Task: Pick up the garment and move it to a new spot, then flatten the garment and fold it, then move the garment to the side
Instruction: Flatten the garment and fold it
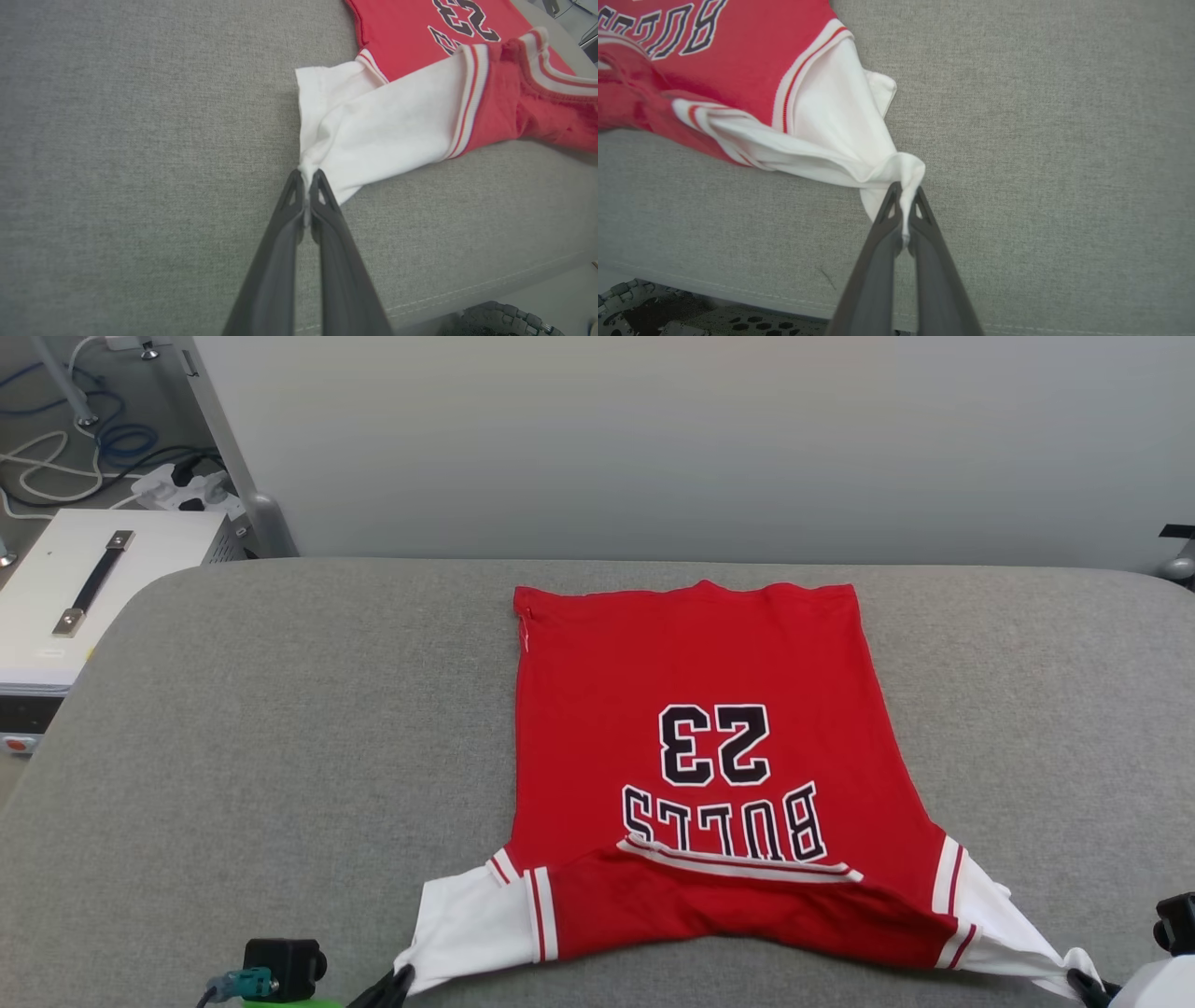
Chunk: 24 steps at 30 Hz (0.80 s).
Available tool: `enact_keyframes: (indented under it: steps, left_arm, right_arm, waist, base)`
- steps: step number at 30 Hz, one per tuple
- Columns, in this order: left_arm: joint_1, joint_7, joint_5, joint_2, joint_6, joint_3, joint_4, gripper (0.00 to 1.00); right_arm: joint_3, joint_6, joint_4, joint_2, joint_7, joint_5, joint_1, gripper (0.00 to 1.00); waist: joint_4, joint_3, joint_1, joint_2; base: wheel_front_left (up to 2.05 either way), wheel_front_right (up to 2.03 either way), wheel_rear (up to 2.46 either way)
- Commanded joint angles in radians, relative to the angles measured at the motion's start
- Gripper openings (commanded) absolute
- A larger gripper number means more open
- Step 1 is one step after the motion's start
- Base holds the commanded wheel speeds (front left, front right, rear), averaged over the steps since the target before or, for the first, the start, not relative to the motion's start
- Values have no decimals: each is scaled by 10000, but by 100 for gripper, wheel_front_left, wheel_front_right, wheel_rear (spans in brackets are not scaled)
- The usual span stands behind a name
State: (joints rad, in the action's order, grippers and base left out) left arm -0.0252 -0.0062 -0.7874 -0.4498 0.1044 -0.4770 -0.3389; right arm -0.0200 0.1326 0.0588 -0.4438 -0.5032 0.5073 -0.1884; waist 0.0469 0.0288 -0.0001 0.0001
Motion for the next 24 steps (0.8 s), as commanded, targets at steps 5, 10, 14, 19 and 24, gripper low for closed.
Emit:
enact_keyframes:
  steps: [5, 10, 14, 19, 24]
  left_arm:
    - [-236, 85, -101, -51, 0, -64, 197, 0]
    - [-39, 306, -139, -82, 74, -261, 682, 0]
    - [221, 542, -58, -166, 58, -345, 1240, 0]
    - [615, 928, 79, -286, -18, -450, 2124, 0]
    - [1006, 1241, 269, -374, -35, -596, 2846, 0]
  right_arm:
    - [-185, -19, 10, 46, -311, -46, -206, 100]
    - [-278, -19, -387, 37, -721, 26, 227, 100]
    - [-449, -19, -899, 51, -1455, 181, 892, 100]
    - [-707, -19, -1406, -9, -2697, 165, 2268, 100]
    - [-811, -19, -1391, -42, -3989, -5, 4071, 100]
  waist:
    - [6, -100, 1, -1]
    - [137, -391, 1, -1]
    - [339, -793, 1, -1]
    - [746, -1651, 1, -1]
    - [1223, -2563, 1, -1]
  base:
    - [0, 0, 0]
    - [0, 0, 0]
    - [0, 0, 0]
    - [0, 0, 0]
    - [0, 0, 0]
